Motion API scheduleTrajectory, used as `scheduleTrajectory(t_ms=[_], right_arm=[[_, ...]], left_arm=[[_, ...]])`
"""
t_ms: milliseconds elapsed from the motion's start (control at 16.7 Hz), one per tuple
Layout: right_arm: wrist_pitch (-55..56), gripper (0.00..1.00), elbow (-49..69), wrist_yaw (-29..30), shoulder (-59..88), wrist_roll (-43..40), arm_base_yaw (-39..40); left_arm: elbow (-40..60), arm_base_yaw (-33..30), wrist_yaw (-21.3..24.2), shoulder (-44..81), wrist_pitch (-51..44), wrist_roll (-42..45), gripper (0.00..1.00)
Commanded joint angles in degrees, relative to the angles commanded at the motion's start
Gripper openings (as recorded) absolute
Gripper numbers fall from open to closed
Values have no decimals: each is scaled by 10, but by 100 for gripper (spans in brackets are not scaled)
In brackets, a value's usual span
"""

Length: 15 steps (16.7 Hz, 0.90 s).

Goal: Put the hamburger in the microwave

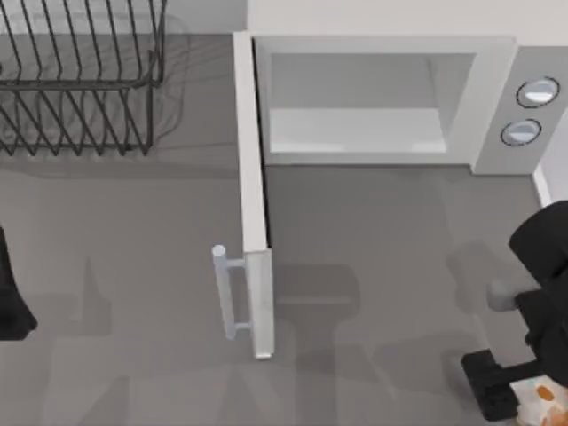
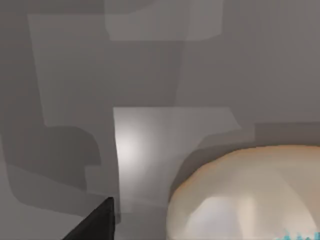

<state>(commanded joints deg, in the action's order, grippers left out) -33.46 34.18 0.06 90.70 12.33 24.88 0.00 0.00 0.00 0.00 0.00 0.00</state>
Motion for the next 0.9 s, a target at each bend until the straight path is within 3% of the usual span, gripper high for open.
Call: scheduleTrajectory(t_ms=[240,900], right_arm=[[2,100,-1,0,1,0,0],[2,17,-1,0,1,0,0]], left_arm=[[0,0,0,0,0,0,100],[0,0,0,0,0,0,100]])
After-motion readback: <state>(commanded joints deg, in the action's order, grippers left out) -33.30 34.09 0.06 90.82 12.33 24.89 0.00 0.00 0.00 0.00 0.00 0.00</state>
